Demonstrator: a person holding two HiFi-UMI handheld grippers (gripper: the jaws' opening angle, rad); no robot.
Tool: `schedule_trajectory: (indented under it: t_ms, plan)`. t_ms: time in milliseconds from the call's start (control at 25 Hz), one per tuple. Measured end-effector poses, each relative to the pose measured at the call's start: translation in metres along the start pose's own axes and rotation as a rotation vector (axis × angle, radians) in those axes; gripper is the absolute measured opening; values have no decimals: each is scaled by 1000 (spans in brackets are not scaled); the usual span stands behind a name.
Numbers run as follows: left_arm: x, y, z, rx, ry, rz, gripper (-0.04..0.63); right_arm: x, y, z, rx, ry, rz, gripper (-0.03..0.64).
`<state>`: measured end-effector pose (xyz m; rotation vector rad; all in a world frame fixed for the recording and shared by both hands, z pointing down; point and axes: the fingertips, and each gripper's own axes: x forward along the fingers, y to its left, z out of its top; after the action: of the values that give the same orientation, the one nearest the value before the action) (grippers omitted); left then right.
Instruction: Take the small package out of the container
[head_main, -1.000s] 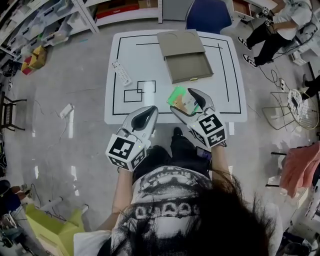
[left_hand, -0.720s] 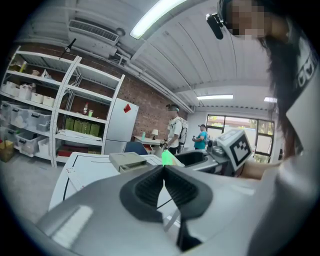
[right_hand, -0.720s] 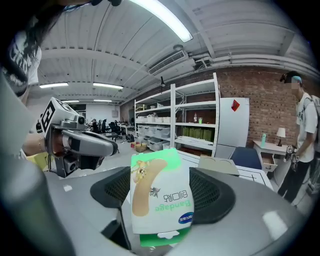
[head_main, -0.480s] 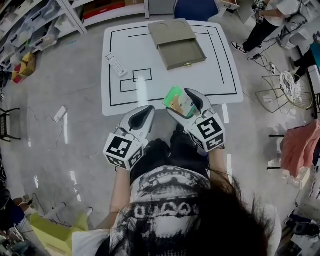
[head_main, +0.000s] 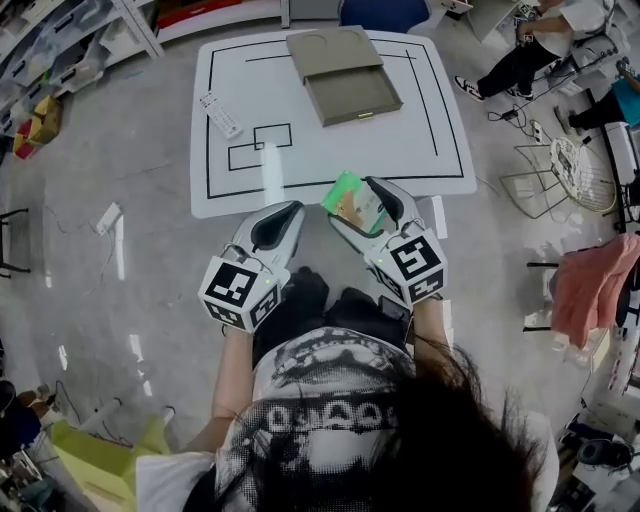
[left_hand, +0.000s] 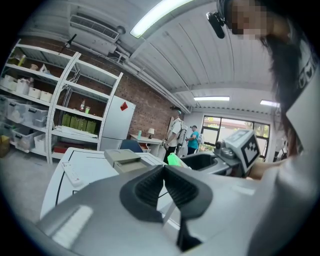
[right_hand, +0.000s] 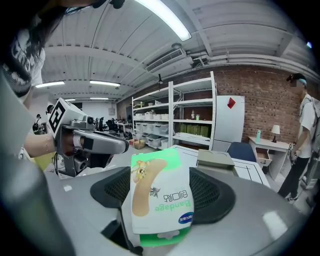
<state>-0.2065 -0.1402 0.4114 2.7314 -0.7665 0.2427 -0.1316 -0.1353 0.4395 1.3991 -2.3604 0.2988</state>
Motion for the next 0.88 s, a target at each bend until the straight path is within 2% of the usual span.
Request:
schedule_trajectory:
  t_ms: [280,880]
  plan:
    - [2,-30,-3,8,6,29,0,-38,-5,-14,11,-17,2,376]
    - [1,-139,-28,8,2,74,0,-131,-6,-53,12,-56,48,376]
